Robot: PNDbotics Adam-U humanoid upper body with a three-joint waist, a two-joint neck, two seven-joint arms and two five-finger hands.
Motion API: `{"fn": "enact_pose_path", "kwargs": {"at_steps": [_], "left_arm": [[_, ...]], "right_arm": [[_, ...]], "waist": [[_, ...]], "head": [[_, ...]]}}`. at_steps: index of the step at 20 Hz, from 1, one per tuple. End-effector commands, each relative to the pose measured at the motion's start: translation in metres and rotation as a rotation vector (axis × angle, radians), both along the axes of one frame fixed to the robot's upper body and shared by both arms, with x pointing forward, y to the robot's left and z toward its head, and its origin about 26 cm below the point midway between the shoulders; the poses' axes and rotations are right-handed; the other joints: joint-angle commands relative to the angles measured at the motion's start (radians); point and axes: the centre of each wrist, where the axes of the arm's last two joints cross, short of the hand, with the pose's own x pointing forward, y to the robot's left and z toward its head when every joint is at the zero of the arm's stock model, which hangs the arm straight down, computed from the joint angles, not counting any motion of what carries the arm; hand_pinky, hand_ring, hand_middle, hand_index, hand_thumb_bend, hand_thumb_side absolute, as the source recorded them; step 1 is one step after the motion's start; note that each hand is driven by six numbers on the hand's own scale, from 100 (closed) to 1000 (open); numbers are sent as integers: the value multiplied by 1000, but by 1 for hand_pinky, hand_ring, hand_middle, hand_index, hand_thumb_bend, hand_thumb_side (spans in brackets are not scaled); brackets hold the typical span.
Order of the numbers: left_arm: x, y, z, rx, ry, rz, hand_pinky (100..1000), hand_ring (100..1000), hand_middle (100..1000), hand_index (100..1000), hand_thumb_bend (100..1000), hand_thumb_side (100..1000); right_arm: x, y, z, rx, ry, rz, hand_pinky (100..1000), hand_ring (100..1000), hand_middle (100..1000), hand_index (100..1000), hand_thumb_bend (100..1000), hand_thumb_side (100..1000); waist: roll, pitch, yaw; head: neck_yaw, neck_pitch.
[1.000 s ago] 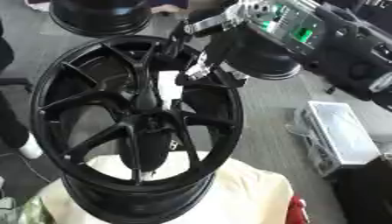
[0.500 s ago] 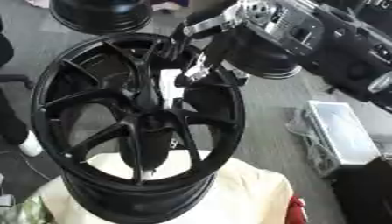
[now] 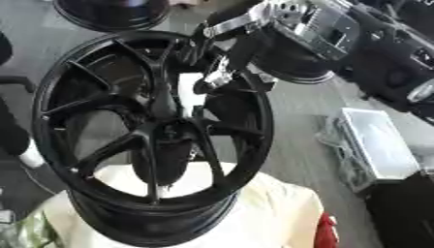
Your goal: Pull the pin out of the wheel hub.
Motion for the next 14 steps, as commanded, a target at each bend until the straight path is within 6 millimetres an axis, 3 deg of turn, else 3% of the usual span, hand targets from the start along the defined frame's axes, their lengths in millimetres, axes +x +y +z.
{"fn": "enact_pose_path", "kwargs": {"at_steps": [1,14], "left_arm": [[-2,0,11,24,-42,-8,688,1000,918,762,100,706],[-2,0,14,38,-64,-10,689,1000,920,762,100,709]], "right_arm": [[-3,-7,15,6,-33,-10,914,889,806,917,446,723],[-4,-10,17,5,-33,-24,911,886,803,917,449,682]], "waist": [[10,-7,2],[4,14,13]], "head": [[-7,-2],[-14,-2]]}}
